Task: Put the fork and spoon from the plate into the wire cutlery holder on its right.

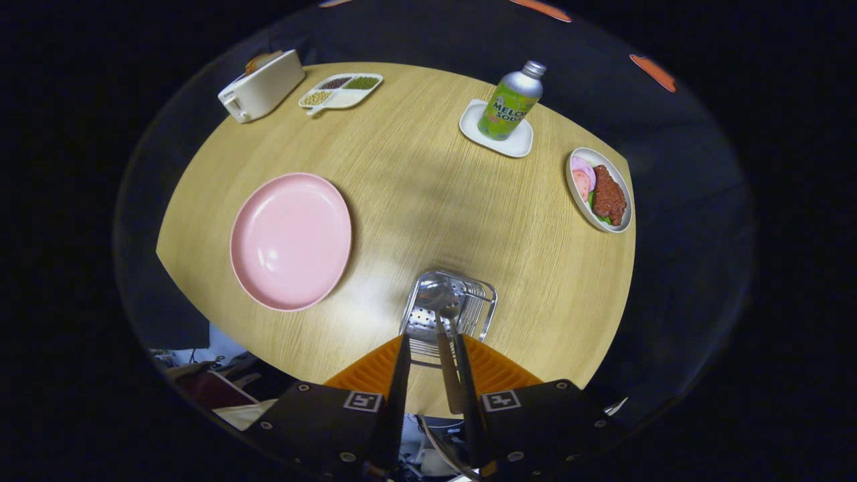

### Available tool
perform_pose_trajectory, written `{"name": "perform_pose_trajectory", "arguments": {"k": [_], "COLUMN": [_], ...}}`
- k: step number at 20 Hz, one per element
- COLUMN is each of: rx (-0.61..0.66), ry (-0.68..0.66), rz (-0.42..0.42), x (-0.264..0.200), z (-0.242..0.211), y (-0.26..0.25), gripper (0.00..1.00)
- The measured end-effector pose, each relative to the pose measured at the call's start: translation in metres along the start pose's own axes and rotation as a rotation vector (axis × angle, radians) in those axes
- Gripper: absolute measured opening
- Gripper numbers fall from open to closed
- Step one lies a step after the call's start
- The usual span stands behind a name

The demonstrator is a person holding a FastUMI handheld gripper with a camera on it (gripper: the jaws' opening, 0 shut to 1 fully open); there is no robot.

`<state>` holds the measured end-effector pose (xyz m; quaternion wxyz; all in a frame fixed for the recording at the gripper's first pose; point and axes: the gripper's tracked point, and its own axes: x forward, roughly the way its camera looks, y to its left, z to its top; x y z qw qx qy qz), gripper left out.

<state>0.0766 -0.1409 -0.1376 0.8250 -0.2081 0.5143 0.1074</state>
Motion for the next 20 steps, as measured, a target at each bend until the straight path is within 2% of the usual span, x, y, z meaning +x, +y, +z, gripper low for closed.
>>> {"name": "perform_pose_trajectory", "arguments": {"k": [5, 6, 8, 12, 15, 18, 20], "rx": [0.165, 0.186, 0.221, 0.322, 0.394, 0.435, 0.462], "ry": [-0.276, -0.341, -0.488, -0.765, -0.934, -1.049, -1.094], "rz": [0.015, 0.009, -0.017, -0.080, -0.144, -0.198, -0.187], "x": [-0.061, -0.075, -0.106, -0.159, -0.190, -0.203, -0.203], "z": [0.042, 0.051, 0.069, 0.096, 0.094, 0.090, 0.093], "y": [-0.005, -0.008, -0.017, -0.036, -0.051, -0.066, -0.063], "gripper": [0.71, 0.88, 1.00, 0.99, 0.99, 0.99, 0.99]}}
